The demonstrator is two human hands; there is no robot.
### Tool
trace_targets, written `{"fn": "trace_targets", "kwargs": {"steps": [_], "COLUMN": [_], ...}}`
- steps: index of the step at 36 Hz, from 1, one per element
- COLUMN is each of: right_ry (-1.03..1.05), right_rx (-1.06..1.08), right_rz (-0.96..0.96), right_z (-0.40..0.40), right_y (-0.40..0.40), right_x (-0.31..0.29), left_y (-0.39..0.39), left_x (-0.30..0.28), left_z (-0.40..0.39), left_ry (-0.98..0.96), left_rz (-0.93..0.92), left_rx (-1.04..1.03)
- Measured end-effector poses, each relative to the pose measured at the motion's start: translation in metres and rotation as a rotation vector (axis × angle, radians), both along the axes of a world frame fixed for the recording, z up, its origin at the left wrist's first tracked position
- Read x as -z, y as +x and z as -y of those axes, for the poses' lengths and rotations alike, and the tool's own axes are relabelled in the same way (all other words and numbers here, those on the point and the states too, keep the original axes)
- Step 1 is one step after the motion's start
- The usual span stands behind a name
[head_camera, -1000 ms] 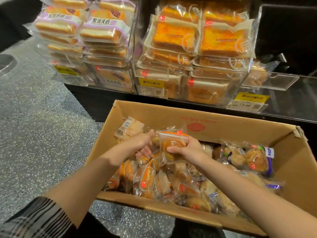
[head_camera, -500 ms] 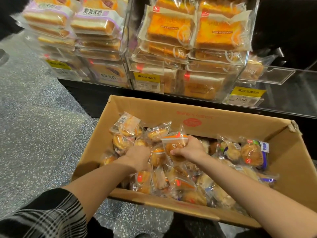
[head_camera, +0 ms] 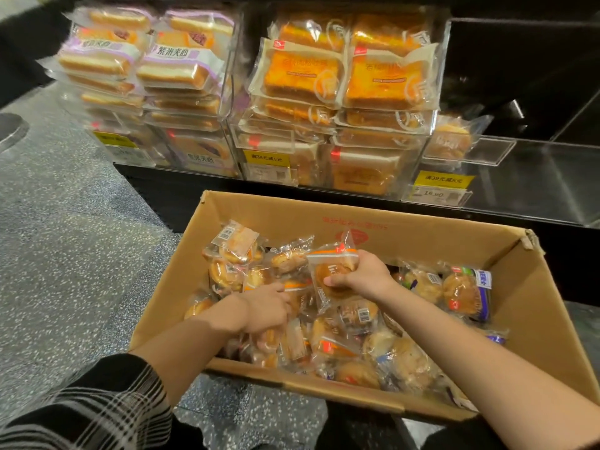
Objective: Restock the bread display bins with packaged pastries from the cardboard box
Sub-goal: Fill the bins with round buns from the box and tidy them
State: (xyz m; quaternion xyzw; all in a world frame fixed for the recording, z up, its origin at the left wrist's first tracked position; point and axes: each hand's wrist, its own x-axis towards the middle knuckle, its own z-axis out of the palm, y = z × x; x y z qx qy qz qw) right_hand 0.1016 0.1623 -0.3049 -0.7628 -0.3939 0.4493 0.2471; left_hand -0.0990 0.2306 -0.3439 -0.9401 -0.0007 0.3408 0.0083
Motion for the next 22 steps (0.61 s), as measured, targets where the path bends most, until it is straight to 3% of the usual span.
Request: {"fn": "trace_targets", "kwargs": {"steps": [8, 12, 18, 22], "right_ry": [0.121, 0.213, 0.426, 0.544], "right_rx": [-0.065, -0.033, 0.06, 0.17], "right_rz": [0.248, 0.329, 0.268, 0.262], "right_z": [0.007, 0.013, 0.035, 0.053], "right_y": [0.014, 0.031, 0.071, 0.099], "right_x": [-0.027, -0.047, -0.089, -0.109], "left_y": [0.034, 0.056, 0.096, 0.126], "left_x": [-0.056, -0.081, -0.108, -0.122], "left_z": [-0.013, -0.019, -0.025, -0.025], "left_ry": [-0.354, -0.536, -0.88, -0.958], "left_rz": [0.512, 0.696, 1.003, 1.134], "left_rx": [-0.844, -0.999, -1.194, -1.211]}}
